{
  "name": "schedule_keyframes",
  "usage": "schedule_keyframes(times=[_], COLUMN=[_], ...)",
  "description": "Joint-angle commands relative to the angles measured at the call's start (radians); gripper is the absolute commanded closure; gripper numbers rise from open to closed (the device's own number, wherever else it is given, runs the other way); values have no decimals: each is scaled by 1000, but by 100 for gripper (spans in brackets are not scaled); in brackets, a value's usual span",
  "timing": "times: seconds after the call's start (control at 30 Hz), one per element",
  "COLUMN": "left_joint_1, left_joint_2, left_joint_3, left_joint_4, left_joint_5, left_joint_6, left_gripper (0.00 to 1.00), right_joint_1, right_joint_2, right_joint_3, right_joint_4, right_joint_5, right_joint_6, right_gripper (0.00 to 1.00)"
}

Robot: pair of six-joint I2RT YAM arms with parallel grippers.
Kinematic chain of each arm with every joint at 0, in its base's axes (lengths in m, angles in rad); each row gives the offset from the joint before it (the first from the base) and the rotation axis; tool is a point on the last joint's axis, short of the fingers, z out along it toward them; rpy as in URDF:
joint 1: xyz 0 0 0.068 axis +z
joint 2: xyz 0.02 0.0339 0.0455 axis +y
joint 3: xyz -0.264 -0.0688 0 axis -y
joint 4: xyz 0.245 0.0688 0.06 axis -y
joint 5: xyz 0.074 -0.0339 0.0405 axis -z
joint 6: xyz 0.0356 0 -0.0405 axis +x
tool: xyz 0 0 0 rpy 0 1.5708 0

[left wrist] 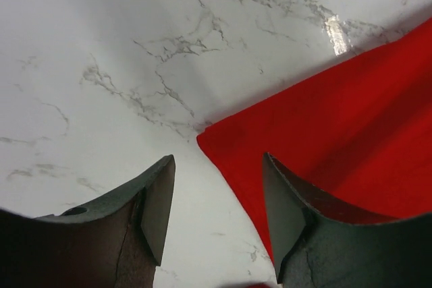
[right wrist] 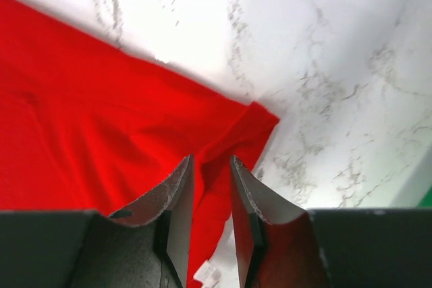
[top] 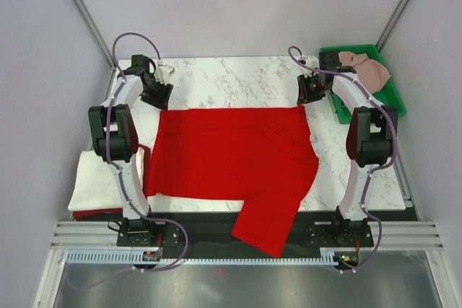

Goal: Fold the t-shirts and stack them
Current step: Fold the tshirt

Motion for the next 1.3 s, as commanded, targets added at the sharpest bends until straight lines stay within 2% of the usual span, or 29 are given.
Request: schedule_keyframes(times=[0.0, 0.23, 0.4, 0.57, 0.97, 1.27], left_joint_1=[26, 37, 37, 37, 35, 35], left_joint_2=[47, 139, 180, 200, 216, 220], left_joint_3=[97, 177, 200, 213, 208, 200], left_joint_4=[-82, -109, -114, -126, -136, -143], left_joint_5=[66, 87, 52, 67, 57, 70], left_joint_6=[-130, -183, -176, -174, -183, -183], left_gripper=[39, 39, 39, 34, 31, 27], right_joint_1=[-19, -31, -37, -48, -83, -88], right_joint_2=[28, 100, 166, 219, 217, 230], right_joint_3=[96, 126, 156, 198, 164, 150], right_joint_4=[5, 15, 15, 15, -11, -22], right_joint_5=[-23, -37, -46, -45, -35, -95], right_joint_6=[9, 18, 31, 34, 8, -5], right_gripper=[65, 65, 65, 64, 63, 61])
